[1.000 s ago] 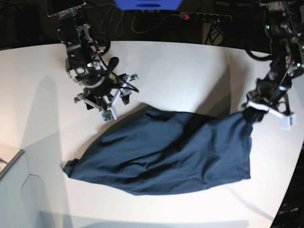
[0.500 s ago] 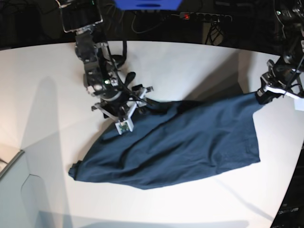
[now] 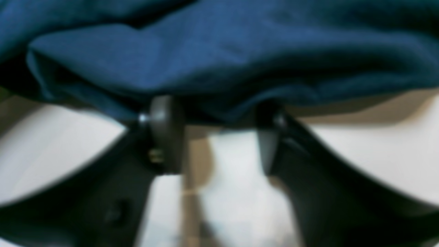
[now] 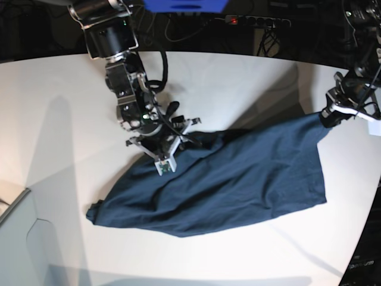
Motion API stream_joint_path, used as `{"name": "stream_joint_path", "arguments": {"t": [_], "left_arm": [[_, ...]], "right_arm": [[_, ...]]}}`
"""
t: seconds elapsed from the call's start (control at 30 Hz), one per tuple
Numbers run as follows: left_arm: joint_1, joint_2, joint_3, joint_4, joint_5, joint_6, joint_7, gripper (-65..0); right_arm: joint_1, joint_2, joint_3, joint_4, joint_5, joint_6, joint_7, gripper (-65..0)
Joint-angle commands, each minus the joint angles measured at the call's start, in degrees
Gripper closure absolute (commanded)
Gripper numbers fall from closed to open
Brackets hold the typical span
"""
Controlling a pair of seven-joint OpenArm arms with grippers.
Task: Layout the t-shirt on the table in an organized manner, then fold the t-shirt properly
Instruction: 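Pull the shirt edges apart with both grippers to straighten it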
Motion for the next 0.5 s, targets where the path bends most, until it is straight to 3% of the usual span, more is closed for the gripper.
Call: {"name": "stream_joint_path", "arguments": {"t": [0.0,0.07,0.23,0.47], "left_arm": [[-0.13,-0.68,-0.38,0.67,-1.04,0.03,-0.49,0.0],[-0.13,-0.68,-0.38,-0.47,-1.04,0.03,-0.49,0.0],[-0.13,-0.86,-0.46,-2.32,-1.21,0.03,-0.49,0.0],[-0.66,-0.77,-0.46,-1.79,-1.39,0.03,-0.84,0.0]], "right_arm": [[1.40,-0.45,-0.04,0.51,0.43,0.57,0.44,-13.7],[1.57,-0.36,0.40,0.77,0.43,0.57,0.70,-0.6],[-0.71,2.71,0.58,7.19,0.43,0.57,1.06,0.0],[-10.56,9.84,0.66,30.49,0.43,0.57,0.53,0.0]]}}
